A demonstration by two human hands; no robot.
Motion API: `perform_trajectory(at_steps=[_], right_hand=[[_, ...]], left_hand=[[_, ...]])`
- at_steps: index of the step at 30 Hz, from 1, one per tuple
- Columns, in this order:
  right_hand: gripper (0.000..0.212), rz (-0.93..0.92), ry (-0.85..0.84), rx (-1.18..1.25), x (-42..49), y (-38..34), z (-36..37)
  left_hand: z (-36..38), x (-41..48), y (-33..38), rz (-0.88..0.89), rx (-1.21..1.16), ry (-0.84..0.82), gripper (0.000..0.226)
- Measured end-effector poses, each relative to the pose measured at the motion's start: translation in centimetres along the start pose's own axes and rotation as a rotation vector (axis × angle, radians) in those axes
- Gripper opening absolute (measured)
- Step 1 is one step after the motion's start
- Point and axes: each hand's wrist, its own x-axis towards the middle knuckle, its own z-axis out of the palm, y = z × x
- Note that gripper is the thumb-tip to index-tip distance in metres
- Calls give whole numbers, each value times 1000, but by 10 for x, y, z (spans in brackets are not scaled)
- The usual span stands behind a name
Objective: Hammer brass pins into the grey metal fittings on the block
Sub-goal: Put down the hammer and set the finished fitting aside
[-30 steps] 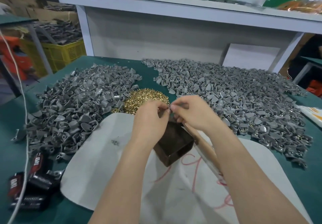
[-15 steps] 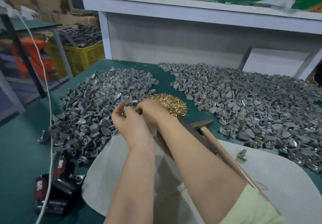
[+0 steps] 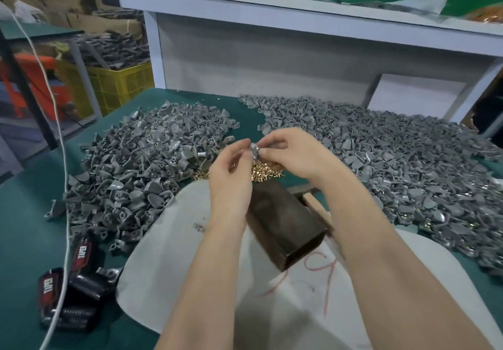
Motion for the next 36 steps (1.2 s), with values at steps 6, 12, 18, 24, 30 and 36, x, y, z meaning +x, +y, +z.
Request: perform_trajectory(at_steps=[6, 12, 18, 24, 30, 36], right_hand=[[14, 4, 105, 22, -27, 11, -20], [13, 32, 132, 115, -38, 20, -17], [17, 46, 231, 63, -25, 24, -7], [22, 143, 111, -558, 26, 28, 32], [43, 330, 40, -745, 61, 27, 67], [43, 326, -51, -765, 71, 26, 73]], left_hand=[[5, -6, -1, 97, 114, -167, 19], [7, -8, -3, 118, 164, -249, 25], [0, -5, 1, 110, 78, -22, 19], [-11, 3, 7, -75, -401, 305, 8], [-8, 1, 8, -98, -439, 350, 8], [-6, 0, 7, -113, -431, 346, 4]])
